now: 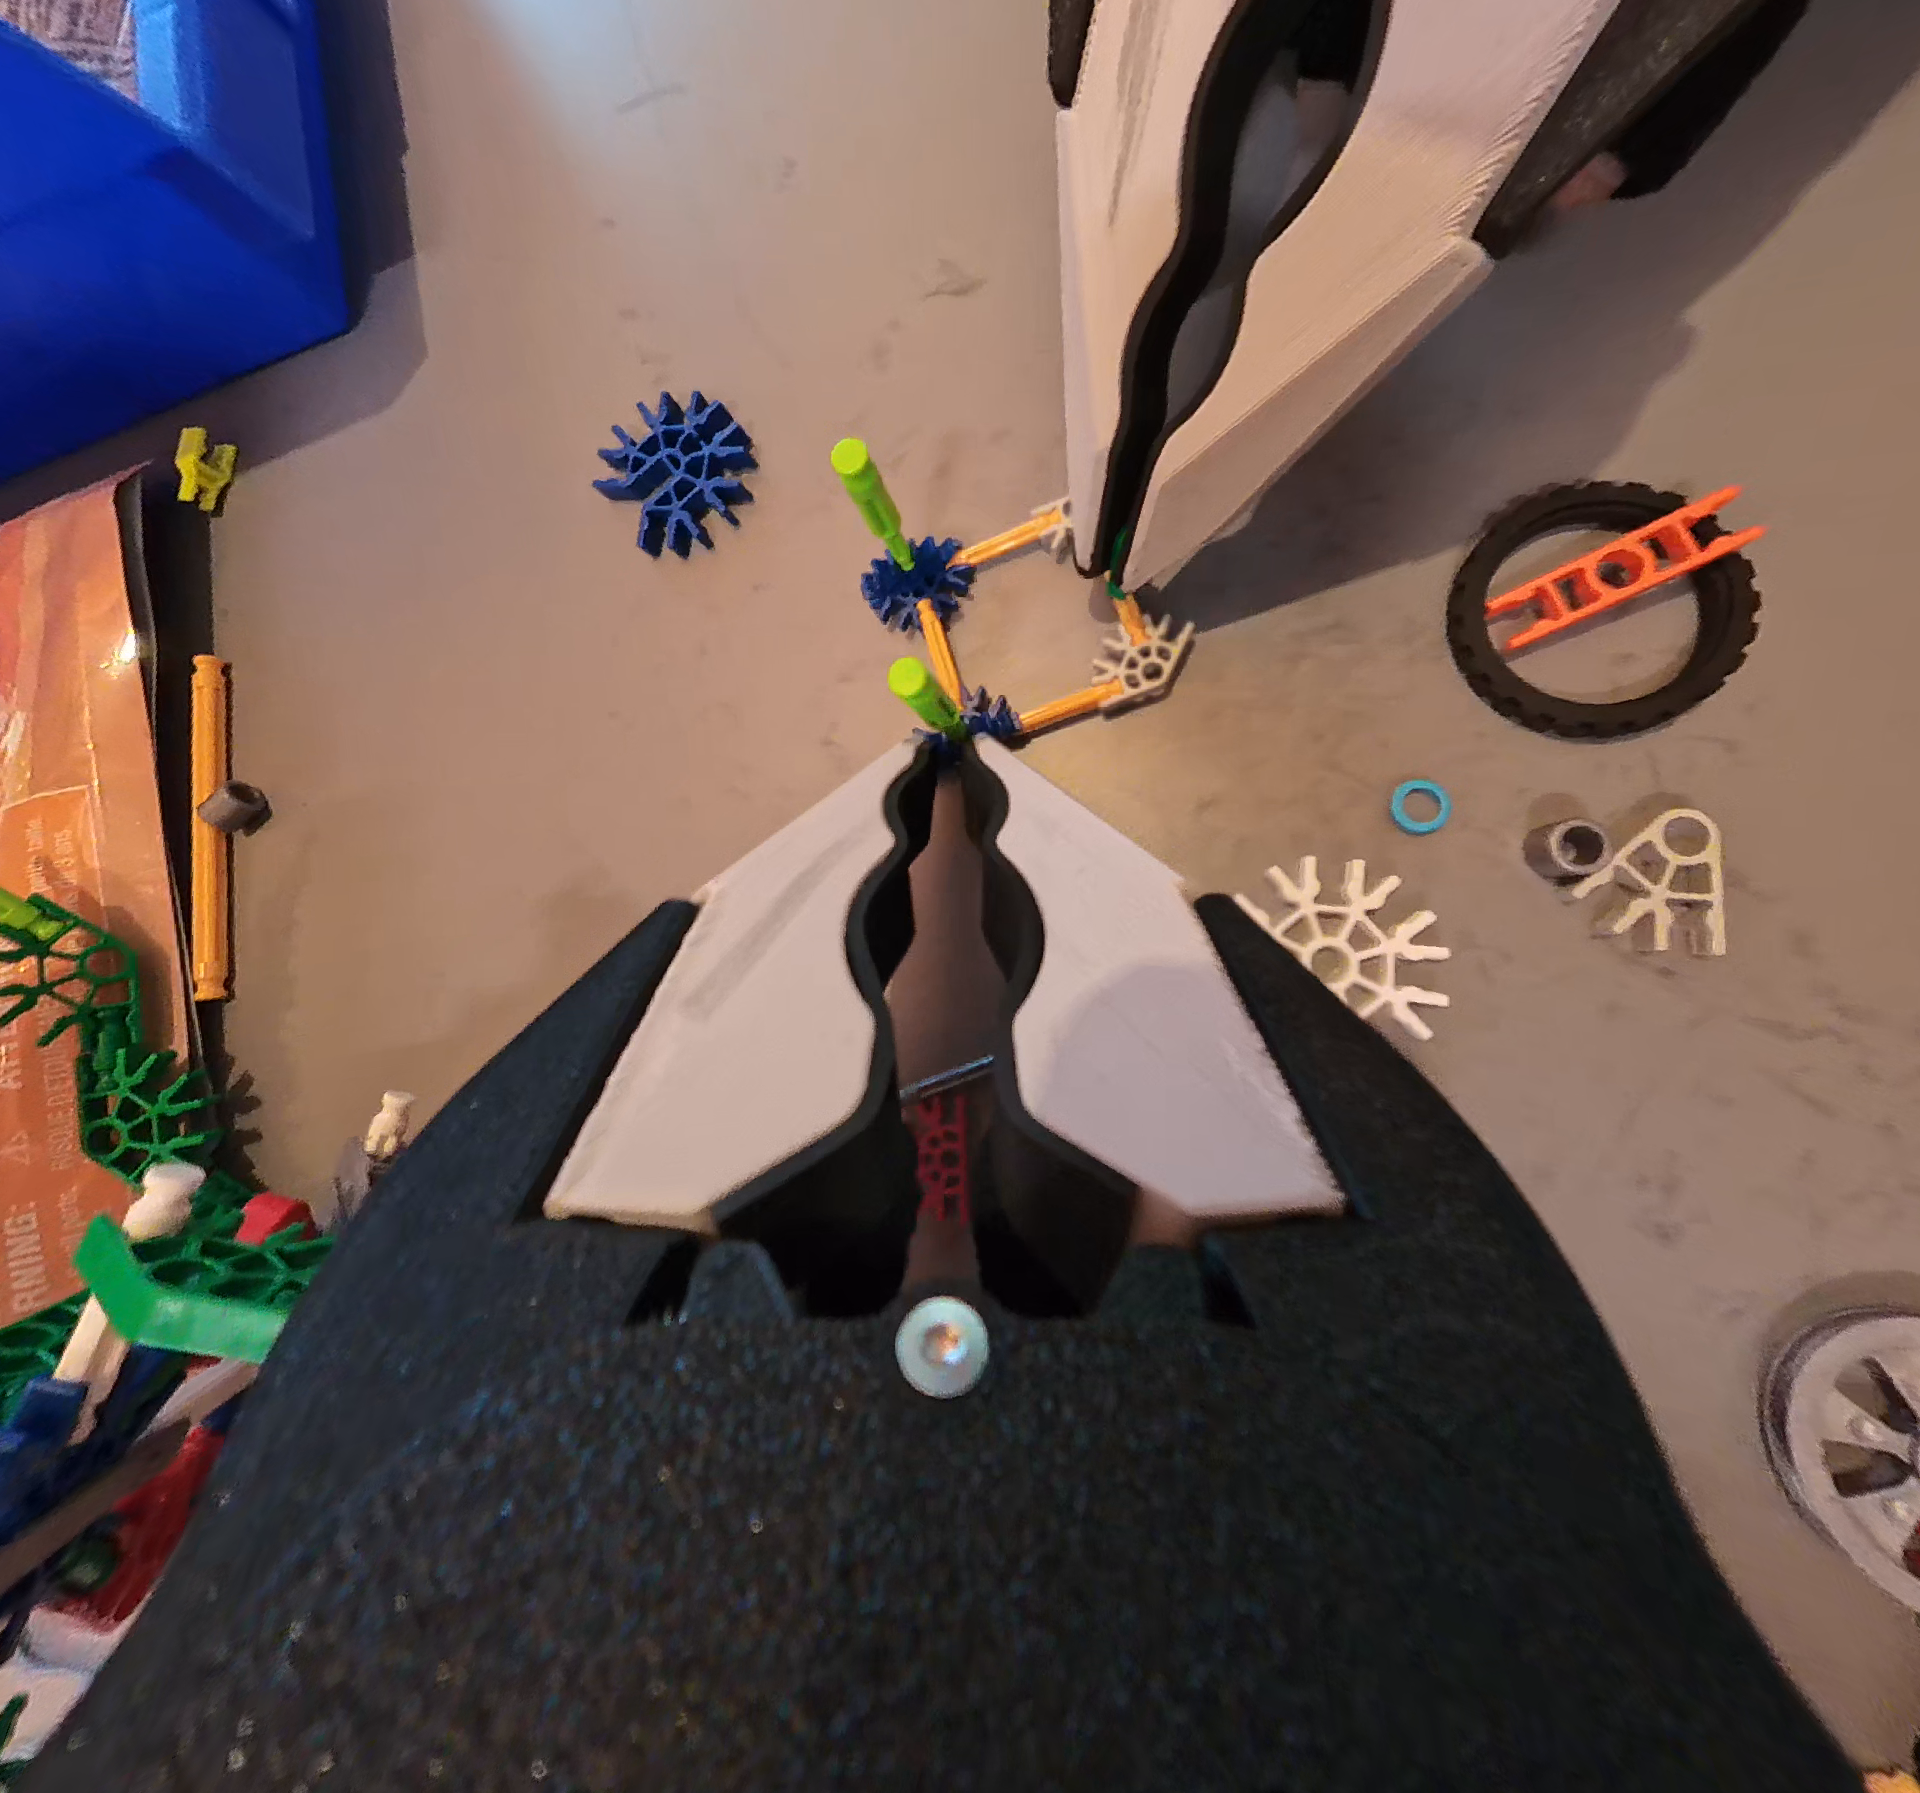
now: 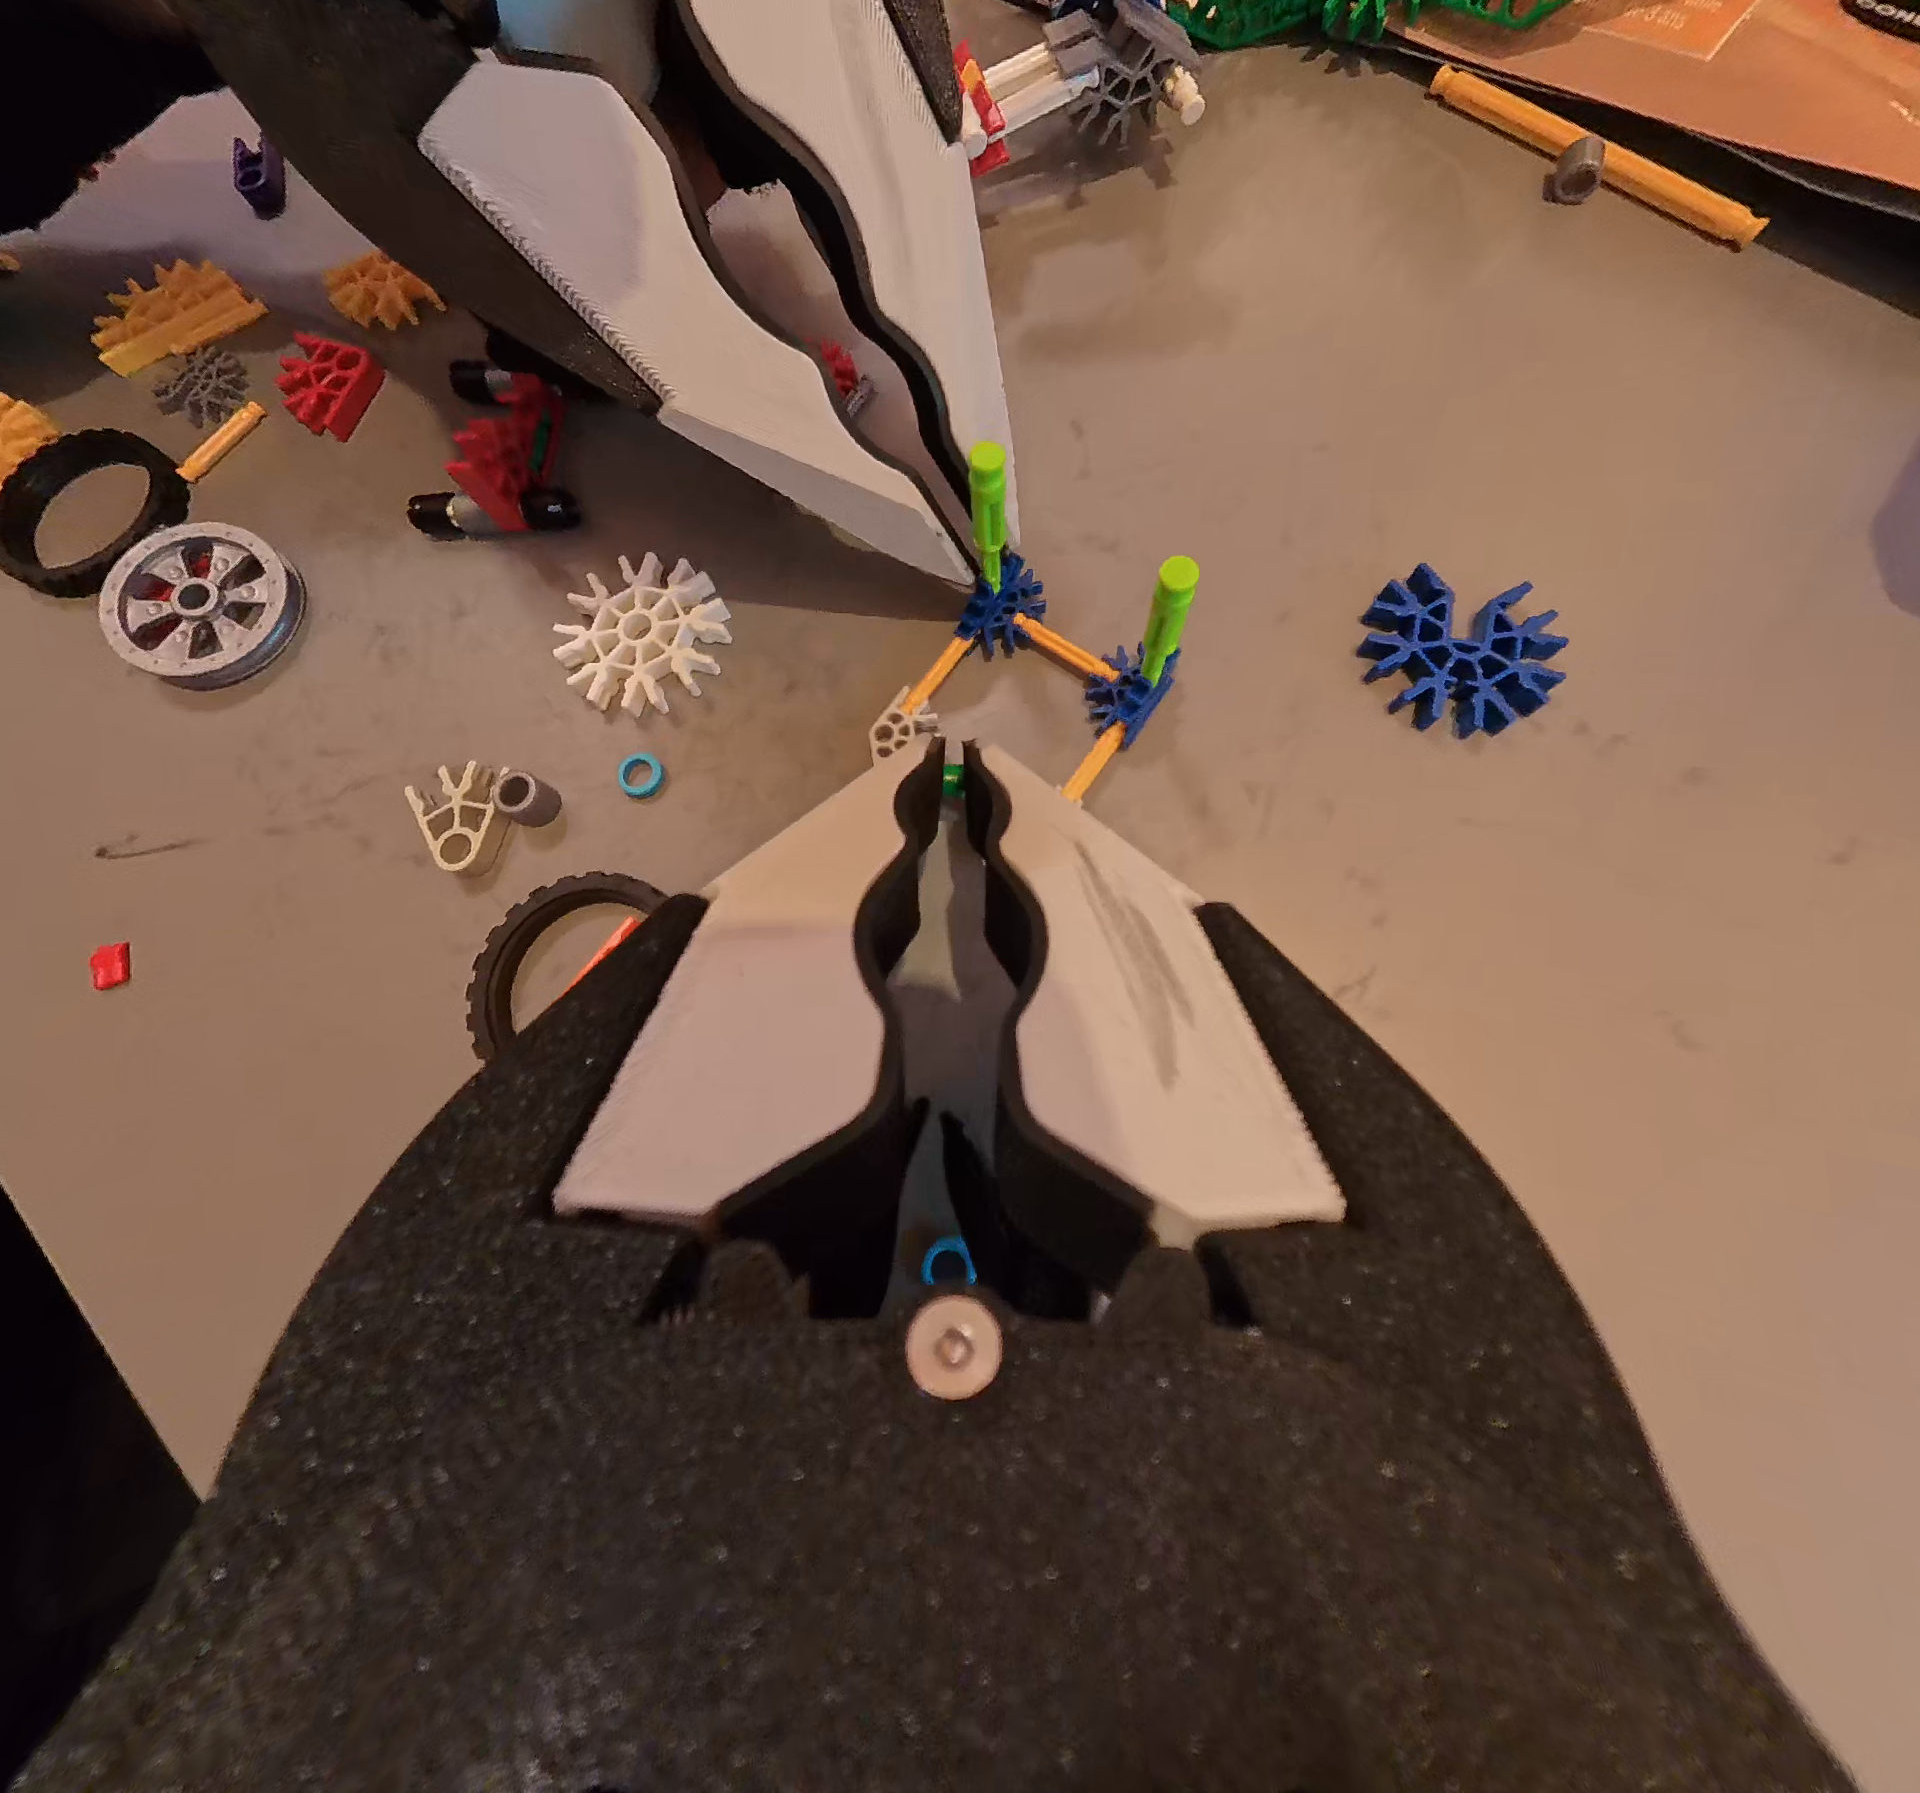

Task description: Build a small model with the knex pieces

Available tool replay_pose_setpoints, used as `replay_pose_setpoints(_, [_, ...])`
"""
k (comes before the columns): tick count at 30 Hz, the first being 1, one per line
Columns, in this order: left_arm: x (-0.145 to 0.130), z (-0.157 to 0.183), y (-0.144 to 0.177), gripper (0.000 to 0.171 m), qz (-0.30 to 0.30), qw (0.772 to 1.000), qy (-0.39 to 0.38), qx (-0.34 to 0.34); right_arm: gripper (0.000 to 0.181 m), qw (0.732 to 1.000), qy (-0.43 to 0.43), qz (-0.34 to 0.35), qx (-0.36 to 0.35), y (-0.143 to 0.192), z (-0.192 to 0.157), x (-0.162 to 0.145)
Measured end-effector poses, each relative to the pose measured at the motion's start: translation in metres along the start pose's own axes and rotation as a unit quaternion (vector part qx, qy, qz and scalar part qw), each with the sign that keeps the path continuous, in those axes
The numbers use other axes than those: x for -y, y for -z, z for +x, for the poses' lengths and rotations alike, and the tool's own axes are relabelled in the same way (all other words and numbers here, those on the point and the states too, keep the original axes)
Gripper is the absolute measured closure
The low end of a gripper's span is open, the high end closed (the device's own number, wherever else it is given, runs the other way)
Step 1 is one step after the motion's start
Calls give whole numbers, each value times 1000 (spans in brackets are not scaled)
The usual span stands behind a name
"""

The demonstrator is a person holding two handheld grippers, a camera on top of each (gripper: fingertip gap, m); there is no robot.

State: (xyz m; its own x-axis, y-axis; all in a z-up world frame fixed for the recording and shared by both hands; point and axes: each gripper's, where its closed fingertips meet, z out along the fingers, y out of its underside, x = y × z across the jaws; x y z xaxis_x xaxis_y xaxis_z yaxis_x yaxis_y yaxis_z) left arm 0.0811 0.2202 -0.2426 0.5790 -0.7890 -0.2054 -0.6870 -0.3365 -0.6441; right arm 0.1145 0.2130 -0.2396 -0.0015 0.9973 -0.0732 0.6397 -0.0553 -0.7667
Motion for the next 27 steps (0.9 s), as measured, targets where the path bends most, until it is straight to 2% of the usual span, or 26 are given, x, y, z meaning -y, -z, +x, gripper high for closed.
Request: replay_pose_setpoints(27, [-3,-9,0,158,-1,1000,10,17,178,1000,1,-1,11,8,3,-1])
